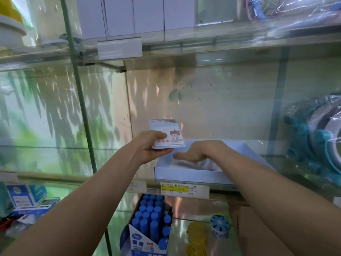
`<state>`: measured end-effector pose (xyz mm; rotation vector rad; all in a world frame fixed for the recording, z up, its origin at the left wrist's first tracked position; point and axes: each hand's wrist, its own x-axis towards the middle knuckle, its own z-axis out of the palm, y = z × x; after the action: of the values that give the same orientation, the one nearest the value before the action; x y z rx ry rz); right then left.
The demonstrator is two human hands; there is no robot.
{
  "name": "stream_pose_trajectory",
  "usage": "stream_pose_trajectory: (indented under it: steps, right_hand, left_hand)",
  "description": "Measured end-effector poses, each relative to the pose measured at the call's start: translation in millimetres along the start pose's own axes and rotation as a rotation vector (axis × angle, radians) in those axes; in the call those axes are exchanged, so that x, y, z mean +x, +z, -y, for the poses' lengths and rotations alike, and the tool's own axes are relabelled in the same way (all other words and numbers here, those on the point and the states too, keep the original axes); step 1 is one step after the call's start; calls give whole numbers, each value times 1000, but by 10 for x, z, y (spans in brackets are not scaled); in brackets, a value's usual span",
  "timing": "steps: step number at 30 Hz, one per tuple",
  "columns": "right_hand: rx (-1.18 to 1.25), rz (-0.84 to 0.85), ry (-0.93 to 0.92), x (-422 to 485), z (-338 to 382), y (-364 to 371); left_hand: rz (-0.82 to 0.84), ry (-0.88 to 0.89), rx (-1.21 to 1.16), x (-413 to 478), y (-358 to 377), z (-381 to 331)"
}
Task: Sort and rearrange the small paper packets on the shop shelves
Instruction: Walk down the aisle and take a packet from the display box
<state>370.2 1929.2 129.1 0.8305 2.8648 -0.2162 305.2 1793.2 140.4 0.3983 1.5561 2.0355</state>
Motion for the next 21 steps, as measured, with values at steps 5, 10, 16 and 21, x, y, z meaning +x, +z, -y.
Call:
stream_pose_trajectory:
  steps: [5,10,16,21]
  right_hand:
    - [-147,-68,116,215,203,102]
    - [-123,79,64,89,36,-109]
    - [-35,52,70,55,-277,-90]
    - [121,17,89,-32,-445,-19]
  left_hand:
    - [1,-2,12,11,-52,-11]
    - [-3,-2,-3,24,-58,-53]
    - [-4,-30,10,54,42,-1]
    - [10,-58,4,111,99,37]
